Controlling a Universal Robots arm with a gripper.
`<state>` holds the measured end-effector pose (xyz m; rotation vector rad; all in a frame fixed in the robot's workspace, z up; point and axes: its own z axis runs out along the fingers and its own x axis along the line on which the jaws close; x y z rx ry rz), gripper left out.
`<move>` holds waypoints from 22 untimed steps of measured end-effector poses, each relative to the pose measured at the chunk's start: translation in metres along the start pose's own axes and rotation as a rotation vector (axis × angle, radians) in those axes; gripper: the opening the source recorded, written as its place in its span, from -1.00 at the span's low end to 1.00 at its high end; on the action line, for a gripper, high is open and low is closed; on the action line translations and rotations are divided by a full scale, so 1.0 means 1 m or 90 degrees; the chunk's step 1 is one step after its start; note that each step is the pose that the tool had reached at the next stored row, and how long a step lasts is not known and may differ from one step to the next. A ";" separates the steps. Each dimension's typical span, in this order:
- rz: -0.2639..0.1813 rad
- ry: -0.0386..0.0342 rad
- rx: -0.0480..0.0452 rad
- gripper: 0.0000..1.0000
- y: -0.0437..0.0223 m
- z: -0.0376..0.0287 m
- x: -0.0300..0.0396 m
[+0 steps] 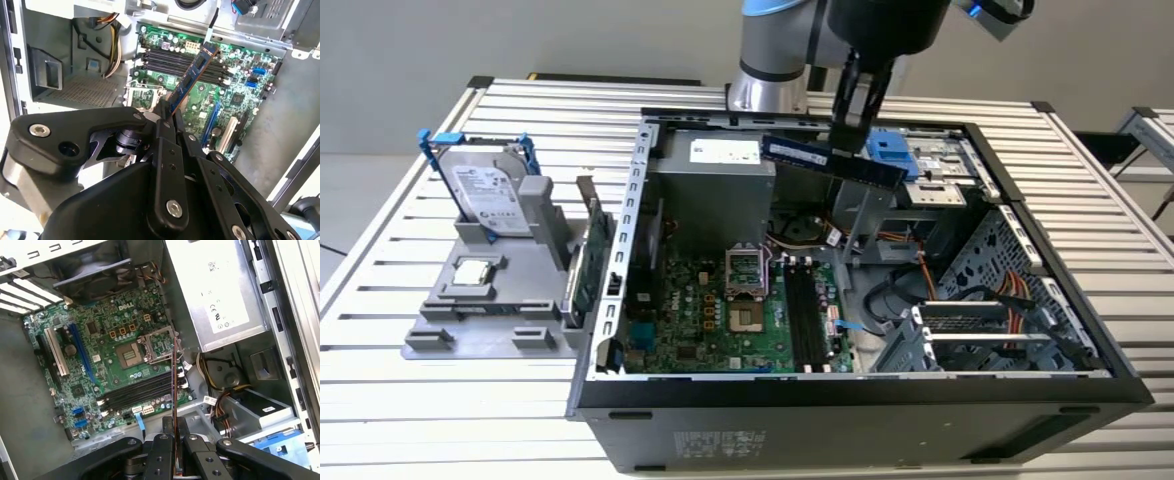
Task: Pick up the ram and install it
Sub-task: 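Insert the ram into the slot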
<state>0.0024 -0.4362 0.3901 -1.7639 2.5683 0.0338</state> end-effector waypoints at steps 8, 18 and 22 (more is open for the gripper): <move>0.046 -0.0002 0.0015 -1.00 -0.0001 0.0001 -0.0001; 0.110 -0.0004 0.0037 -1.00 -0.0001 0.0000 -0.0001; 0.135 -0.0005 0.0045 -1.00 -0.0001 0.0000 -0.0001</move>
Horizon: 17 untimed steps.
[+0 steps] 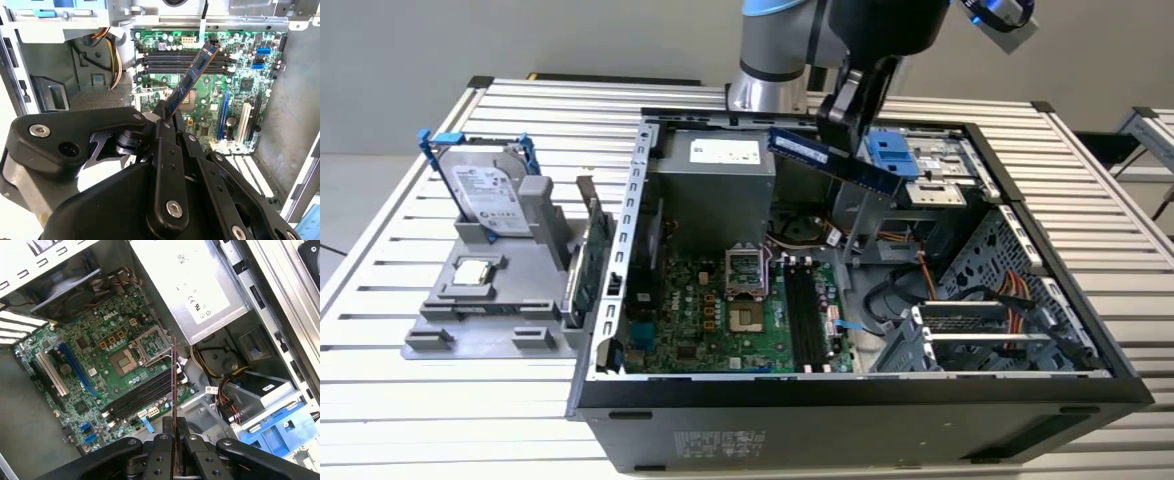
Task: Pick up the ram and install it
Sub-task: 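Insert the ram into the slot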
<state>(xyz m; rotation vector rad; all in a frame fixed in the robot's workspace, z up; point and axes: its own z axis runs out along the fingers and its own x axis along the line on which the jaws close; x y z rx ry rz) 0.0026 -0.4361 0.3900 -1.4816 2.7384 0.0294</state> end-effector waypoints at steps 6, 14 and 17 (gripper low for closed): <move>0.036 -0.0002 0.0012 -1.00 0.0000 0.0000 0.0000; 0.084 -0.0002 0.0028 -1.00 0.0000 0.0000 0.0000; 0.103 -0.0003 0.0034 -1.00 0.0000 0.0000 0.0000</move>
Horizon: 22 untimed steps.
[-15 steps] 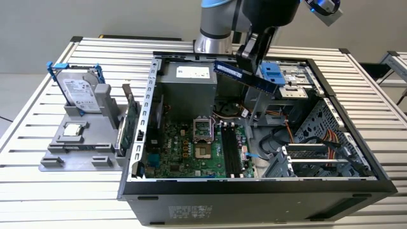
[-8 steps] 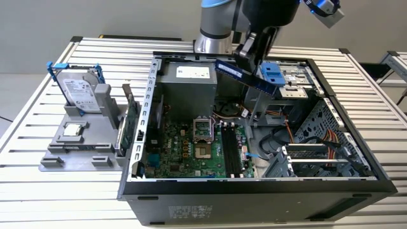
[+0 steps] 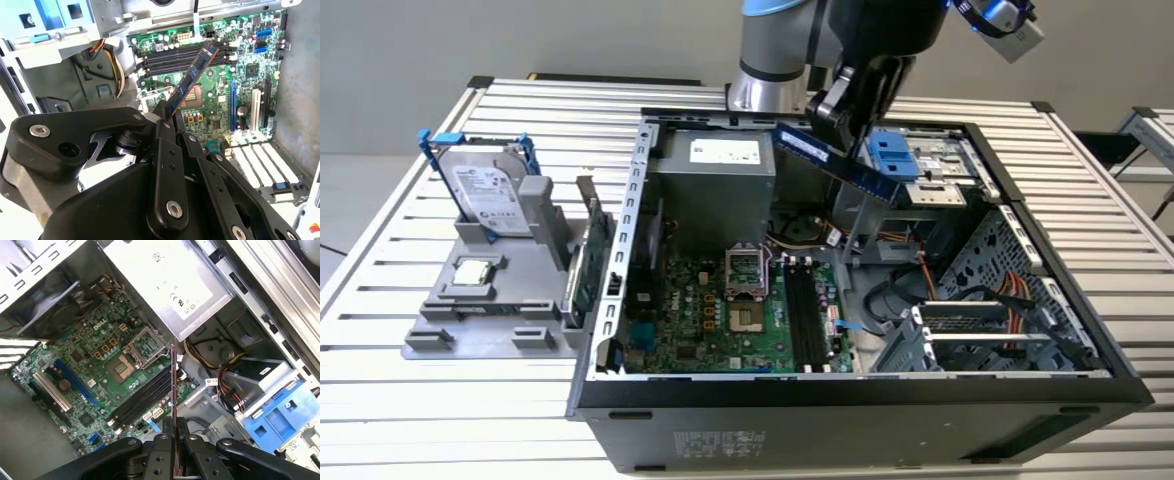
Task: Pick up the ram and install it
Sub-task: 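Insert the ram into the slot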
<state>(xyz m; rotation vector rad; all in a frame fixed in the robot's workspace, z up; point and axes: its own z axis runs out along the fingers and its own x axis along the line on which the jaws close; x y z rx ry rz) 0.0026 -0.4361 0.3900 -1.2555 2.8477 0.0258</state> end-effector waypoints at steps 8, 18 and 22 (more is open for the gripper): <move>0.057 -0.0002 0.0019 -1.00 0.0000 0.0000 0.0000; 0.125 -0.0004 0.0042 -1.00 0.0000 0.0000 0.0000; 0.153 -0.0005 0.0051 -1.00 0.0000 0.0000 0.0000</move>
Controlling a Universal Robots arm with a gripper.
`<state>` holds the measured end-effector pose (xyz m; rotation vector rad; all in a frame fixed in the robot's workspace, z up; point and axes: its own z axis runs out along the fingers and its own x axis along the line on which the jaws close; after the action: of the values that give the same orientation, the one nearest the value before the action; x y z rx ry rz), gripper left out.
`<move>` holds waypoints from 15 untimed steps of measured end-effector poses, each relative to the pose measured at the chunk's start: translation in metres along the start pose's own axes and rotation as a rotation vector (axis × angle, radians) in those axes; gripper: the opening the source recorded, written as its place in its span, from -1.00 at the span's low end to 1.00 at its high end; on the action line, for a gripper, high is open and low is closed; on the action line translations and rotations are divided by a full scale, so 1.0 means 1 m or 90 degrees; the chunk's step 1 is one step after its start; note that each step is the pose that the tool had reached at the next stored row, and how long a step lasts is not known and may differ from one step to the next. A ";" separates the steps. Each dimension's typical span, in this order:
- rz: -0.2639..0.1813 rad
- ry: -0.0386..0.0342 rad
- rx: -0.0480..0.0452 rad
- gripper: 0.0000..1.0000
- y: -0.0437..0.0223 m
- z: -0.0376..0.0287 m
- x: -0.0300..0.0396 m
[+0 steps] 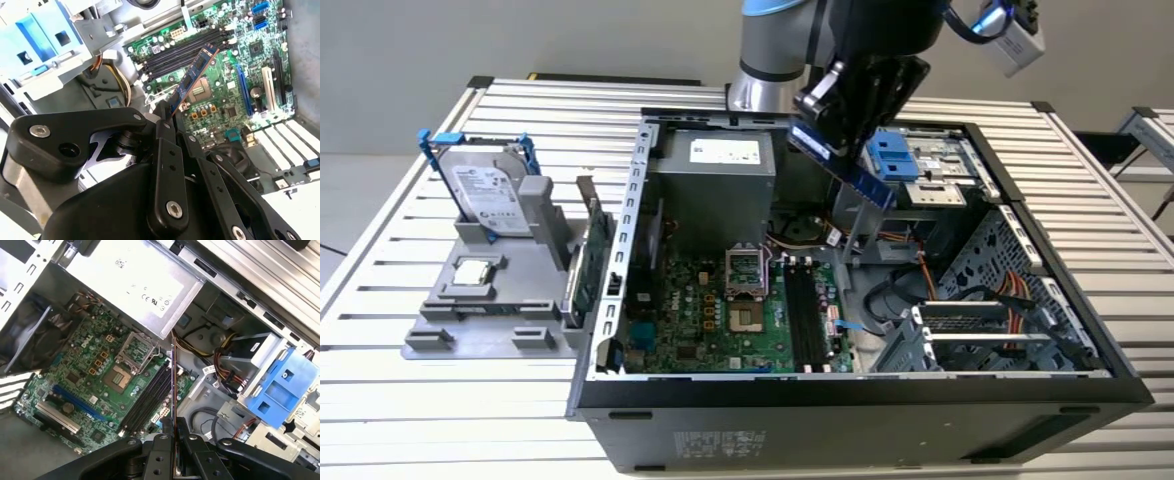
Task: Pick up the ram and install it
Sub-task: 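Insert the ram into the slot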
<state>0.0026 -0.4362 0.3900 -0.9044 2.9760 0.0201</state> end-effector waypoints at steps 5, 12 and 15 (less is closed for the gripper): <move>0.034 -0.0001 0.0011 -1.00 0.0000 0.0000 0.0000; 0.083 -0.0003 0.0028 -1.00 0.0000 0.0000 0.0000; 0.103 -0.0003 0.0035 -1.00 0.0000 0.0000 0.0000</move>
<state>0.0026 -0.4361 0.3900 -0.6597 3.0387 0.0161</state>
